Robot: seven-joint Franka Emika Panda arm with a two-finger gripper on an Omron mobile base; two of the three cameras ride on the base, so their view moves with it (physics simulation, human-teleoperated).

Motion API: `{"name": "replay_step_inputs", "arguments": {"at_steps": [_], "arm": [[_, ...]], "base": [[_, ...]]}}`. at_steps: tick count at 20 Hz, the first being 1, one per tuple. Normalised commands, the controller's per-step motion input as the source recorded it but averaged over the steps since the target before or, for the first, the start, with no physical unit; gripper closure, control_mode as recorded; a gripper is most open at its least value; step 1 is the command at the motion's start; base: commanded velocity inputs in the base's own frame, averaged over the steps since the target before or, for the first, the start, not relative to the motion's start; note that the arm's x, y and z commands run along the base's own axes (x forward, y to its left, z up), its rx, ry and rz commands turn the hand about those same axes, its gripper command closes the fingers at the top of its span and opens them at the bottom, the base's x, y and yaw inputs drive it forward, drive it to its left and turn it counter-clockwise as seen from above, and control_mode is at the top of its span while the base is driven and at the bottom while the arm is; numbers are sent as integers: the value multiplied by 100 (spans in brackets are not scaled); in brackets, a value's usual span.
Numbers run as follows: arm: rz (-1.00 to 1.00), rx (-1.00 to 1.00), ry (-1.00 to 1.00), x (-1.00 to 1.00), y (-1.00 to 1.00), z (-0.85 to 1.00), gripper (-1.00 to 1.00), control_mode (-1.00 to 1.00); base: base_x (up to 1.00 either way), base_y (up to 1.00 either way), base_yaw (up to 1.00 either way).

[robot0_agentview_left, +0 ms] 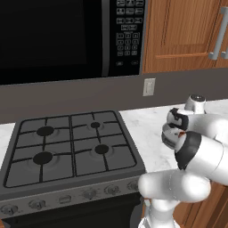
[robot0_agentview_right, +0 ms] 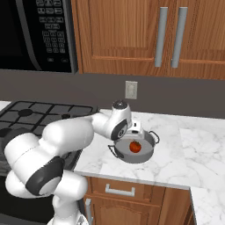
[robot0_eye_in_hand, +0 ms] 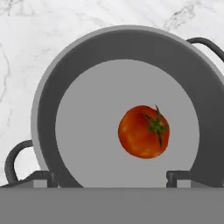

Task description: Turn on the sink faucet. Then move the tomato from the counter to the sink. Turn off the sink. Move the vegetable from the sink to the pot next to the stove. Finally move the pot to the rear right burner.

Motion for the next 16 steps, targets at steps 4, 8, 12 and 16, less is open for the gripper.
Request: {"name": "replay_step_inputs", "arguments": {"at_steps": [4, 8, 12, 16], "arm": [[13, -20, 0, -26, 48, 9, -100, -100], [15, -16, 0, -26, 36, 0, -100, -100], [19, -13, 0, -24, 26, 0, -100, -100], [18, -12, 0, -15, 25, 0, -100, -100]], "base": [[0, 0, 0], [0, 0, 0], [0, 0, 0], [0, 0, 0]]}}
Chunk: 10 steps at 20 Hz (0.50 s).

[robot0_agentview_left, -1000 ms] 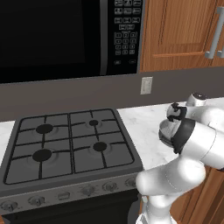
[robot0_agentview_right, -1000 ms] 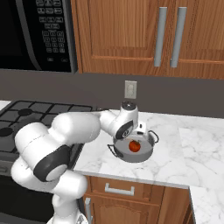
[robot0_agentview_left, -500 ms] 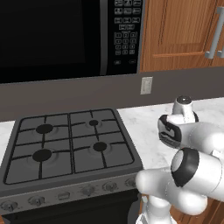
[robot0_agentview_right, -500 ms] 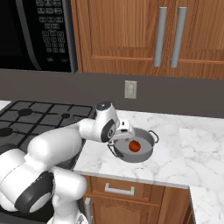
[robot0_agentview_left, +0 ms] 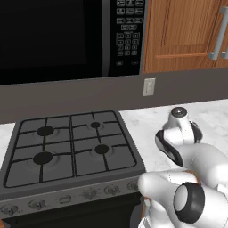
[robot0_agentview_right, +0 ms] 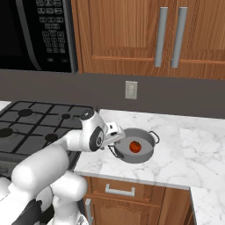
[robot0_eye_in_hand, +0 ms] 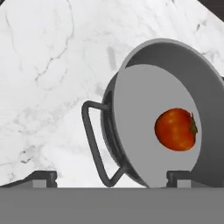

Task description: Turn on the sink faucet. Then move the tomato from the counter to the sink. Turn off the sink. Move the vegetable from the sink to the pot next to the stove. Finally move the pot to the rear right burner.

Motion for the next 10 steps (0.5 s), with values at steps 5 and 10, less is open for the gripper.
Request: {"name": "replay_step_inputs", "arguments": {"at_steps": [5, 10], "arm": [[19, -9, 0, -2, 17, 0, -100, -100], [16, -2, 0, 11, 1, -6, -100, -100]], "base": [[0, 0, 0], [0, 0, 0]]}}
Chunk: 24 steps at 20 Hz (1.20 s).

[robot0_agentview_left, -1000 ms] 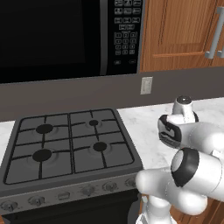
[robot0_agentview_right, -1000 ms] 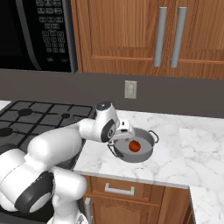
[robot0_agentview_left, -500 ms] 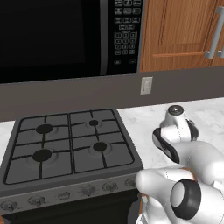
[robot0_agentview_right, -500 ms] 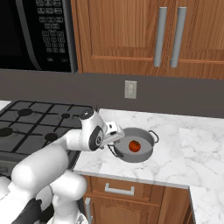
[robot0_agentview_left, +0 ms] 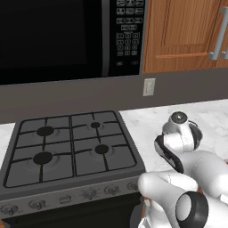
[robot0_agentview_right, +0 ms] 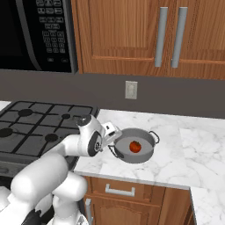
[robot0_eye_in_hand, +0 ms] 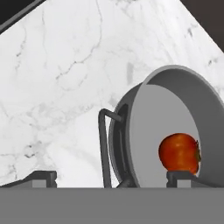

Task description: Turn on the sink faucet. Then move the tomato from the counter to the sink. Turn off the sink. Move the vegetable from the sink to the pot next to the stove. Finally move the pot to the rear right burner.

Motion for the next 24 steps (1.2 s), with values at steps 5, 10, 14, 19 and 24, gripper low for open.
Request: {"name": "replay_step_inputs", "arguments": {"at_steps": [5, 10, 14, 19, 24], "arm": [[12, 0, 0, 29, 0, -19, -100, -100], [8, -3, 0, 21, 0, -36, -100, -100], [0, -5, 0, 17, -2, -32, -100, -100], [0, -5, 0, 23, 0, -31, -100, -100], [0, -1, 0, 10, -3, -24, -100, -100]], "base": [[0, 0, 0], [0, 0, 0], [0, 0, 0], [0, 0, 0], [0, 0, 0]]}}
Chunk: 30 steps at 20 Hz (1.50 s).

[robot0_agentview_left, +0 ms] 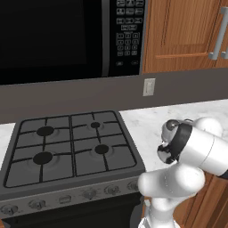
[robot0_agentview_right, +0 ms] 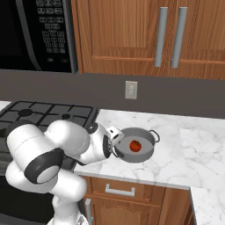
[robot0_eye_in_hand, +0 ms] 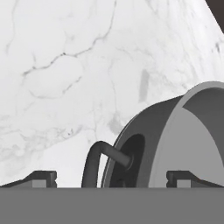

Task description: Turn on the sink faucet. Then move the tomato from the counter to the sink. Turn off the sink. Move the vegetable from the sink to the pot next to the stove. Finally move the pot to the rear right burner.

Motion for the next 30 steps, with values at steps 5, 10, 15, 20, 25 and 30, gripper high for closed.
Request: {"name": "replay_step_inputs", "arguments": {"at_steps": [5, 10, 15, 20, 25, 30], "arm": [[0, 0, 0, 0, -13, -18, -100, -100], [0, 0, 0, 0, -7, -9, 100, -100], [0, 0, 0, 0, 0, 0, 100, -100], [0, 0, 0, 0, 0, 0, 100, -100], [1, 0, 0, -2, 11, 20, 100, -100], [6, -3, 0, 0, 46, 49, 100, -100]], "base": [[0, 0, 0], [0, 0, 0], [0, 0, 0], [0, 0, 0], [0, 0, 0], [0, 0, 0]]}}
